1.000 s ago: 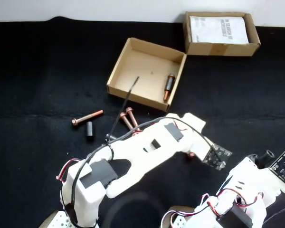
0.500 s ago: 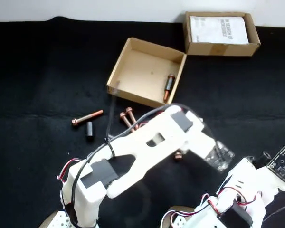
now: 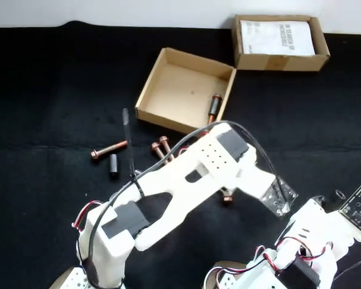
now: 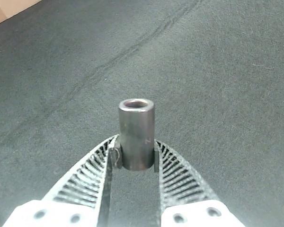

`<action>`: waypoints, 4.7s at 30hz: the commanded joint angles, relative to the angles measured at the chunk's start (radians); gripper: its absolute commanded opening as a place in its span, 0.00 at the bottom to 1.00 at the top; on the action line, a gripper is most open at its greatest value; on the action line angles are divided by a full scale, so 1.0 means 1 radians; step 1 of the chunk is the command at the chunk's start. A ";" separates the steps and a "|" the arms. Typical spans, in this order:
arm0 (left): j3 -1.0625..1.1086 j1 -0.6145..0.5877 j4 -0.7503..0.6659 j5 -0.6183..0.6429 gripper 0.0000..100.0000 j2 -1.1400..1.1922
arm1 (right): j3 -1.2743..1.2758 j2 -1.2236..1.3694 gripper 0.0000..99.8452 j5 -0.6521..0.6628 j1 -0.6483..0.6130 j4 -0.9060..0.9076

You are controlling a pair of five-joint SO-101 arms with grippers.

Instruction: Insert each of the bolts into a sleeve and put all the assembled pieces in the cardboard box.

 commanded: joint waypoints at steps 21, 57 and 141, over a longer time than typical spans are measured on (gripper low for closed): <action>0.015 -0.012 -0.164 -0.060 0.15 0.236 | -0.012 -0.010 0.01 0.009 -0.002 -0.022; -0.372 -0.130 0.169 1.013 0.01 -0.022 | 0.102 -0.010 0.01 -0.057 -0.421 -0.226; 0.819 -0.189 -1.096 1.470 0.01 -1.168 | 0.510 -0.008 0.01 -0.190 -1.115 -0.943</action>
